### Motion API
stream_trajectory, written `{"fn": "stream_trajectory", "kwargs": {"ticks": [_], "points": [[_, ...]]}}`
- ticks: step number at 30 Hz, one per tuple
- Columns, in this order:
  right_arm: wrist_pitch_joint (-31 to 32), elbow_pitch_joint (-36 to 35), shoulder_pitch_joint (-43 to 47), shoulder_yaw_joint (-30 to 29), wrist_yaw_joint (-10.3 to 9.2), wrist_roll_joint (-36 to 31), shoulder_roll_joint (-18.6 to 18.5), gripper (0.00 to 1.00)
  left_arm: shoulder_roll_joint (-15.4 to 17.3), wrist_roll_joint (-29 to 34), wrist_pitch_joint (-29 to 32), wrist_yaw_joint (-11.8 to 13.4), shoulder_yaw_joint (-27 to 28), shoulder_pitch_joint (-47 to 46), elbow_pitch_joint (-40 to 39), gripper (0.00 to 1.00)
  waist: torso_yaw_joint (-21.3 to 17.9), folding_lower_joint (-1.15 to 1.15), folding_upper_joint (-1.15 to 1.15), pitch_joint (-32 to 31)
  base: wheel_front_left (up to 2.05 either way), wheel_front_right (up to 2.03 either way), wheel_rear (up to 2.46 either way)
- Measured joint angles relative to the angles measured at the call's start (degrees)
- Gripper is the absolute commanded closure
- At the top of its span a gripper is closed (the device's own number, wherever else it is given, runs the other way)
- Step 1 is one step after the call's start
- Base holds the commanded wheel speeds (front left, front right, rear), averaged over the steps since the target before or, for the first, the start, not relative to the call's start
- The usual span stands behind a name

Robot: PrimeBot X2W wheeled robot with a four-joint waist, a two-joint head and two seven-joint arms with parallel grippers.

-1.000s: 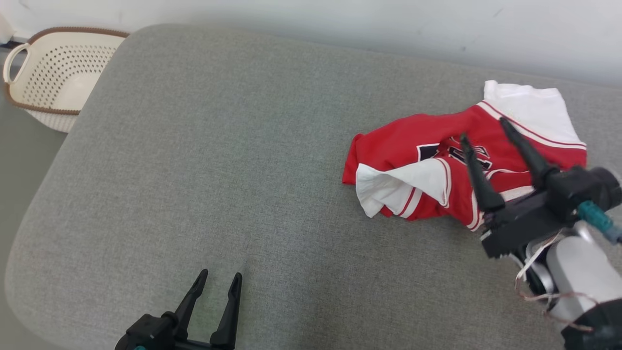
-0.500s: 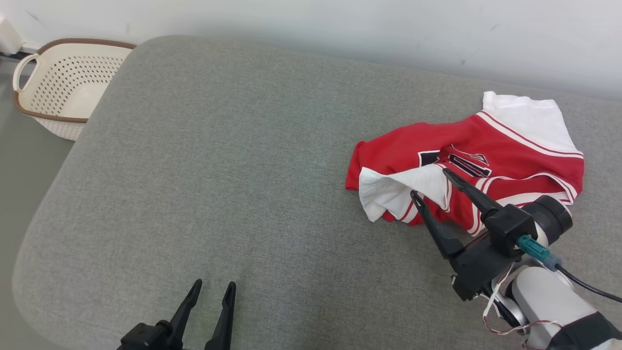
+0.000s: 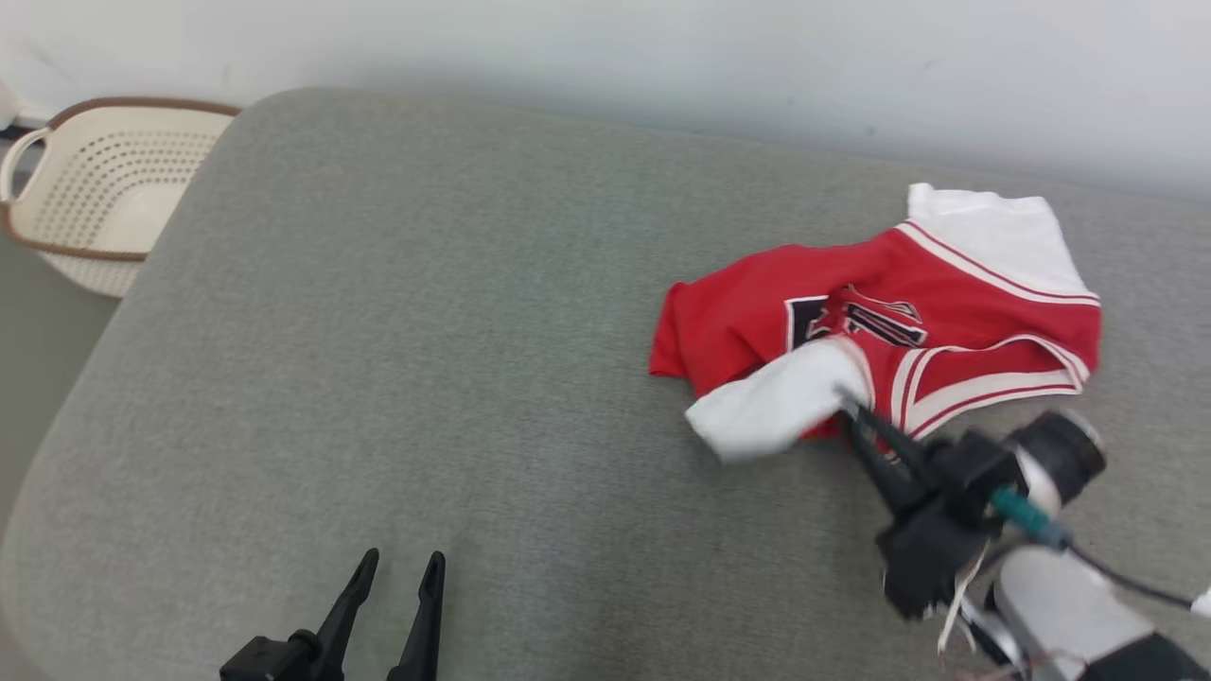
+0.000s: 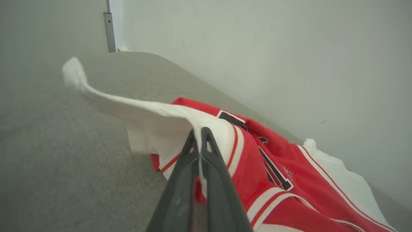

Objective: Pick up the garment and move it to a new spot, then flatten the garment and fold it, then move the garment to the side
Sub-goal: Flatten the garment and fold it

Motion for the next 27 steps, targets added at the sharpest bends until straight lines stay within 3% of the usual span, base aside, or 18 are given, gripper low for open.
{"fn": "stream_trajectory", "kwargs": {"ticks": [9,14,15,16,22,27], "points": [[0.02,-5.83,6.85,6.65,0.0,5.38,-9.15,1.0,-0.01,0.3,0.0,-0.11,0.42,-0.32,-0.56,0.0,-5.76,0.0,0.0,-1.25,0.0,0.0,0.0],[0.01,-5.91,8.7,8.17,0.0,7.8,-10.96,0.96,0.0,0.52,0.0,-0.48,0.07,-1.37,-0.71,0.0,-9.43,0.0,0.0,-1.66,0.0,0.0,0.0],[0.02,-5.02,9.5,7.42,0.0,8.77,-11.18,0.72,-0.01,0.59,0.0,-0.51,-0.1,-1.65,-0.62,0.0,-10.74,0.0,0.0,-1.77,0.0,0.0,0.0],[0.01,-4.65,10.11,6.43,0.0,9.07,-11.21,0.0,-0.01,0.69,0.0,-0.51,-0.11,-1.68,-0.62,0.0,-11.36,0.0,0.0,-1.83,0.0,0.0,0.0],[0.01,-2.83,12.62,-1.3,0.0,8.53,-10.05,0.0,0.0,1.67,0.0,-0.57,0.07,-2.68,-0.37,0.0,-14.12,0.0,0.0,-2.03,0.0,0.0,0.0],[0.01,-2.82,14.18,-12.05,0.0,4.65,-4.65,0.0,0.01,2.21,-0.01,-0.76,-1.0,-4.38,1.14,0.0,-16.73,0.0,0.0,-1.96,0.0,0.0,0.0]]}}
